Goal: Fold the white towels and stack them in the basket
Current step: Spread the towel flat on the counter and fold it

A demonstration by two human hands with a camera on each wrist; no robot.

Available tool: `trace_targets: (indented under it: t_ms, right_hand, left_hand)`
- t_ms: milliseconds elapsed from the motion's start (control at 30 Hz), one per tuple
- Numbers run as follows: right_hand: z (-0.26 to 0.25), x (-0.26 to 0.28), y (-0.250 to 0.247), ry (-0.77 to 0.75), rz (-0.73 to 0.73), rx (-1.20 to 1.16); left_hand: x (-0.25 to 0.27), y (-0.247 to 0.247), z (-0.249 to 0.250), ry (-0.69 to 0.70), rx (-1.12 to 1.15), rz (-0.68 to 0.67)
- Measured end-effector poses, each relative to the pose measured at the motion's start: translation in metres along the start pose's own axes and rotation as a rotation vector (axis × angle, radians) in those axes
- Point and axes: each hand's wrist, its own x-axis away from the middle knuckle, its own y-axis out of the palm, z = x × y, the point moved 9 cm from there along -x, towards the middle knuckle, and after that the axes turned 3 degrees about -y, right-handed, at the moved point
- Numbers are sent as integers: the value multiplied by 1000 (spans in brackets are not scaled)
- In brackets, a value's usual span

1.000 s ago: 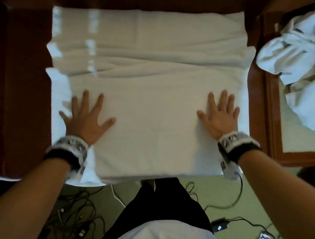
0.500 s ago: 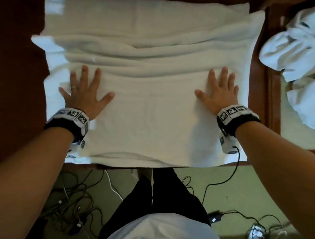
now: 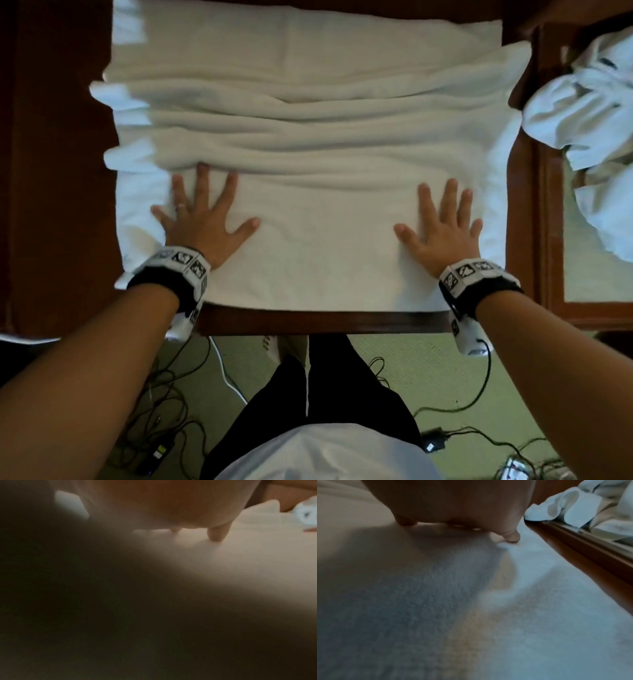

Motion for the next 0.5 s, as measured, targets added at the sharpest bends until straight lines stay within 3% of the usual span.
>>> trace_targets:
  t_ms: [100, 167, 267, 367, 500]
  right_hand:
    - [-7, -1, -11, 37, 47, 17]
    - [-24, 11, -11, 23, 107, 32]
    - [-70, 44, 8, -137, 166, 57]
    - [-107, 71, 39, -286, 120, 140]
    - [-116, 79, 61, -239, 27, 152]
  left_hand:
    - [3, -19, -4, 30, 167, 86]
    - [29, -32, -21, 83, 339, 249]
    - [85, -28, -73, 72, 376, 453]
    - [117, 3, -123, -1, 248, 353]
    - [132, 9, -136, 220, 205, 412]
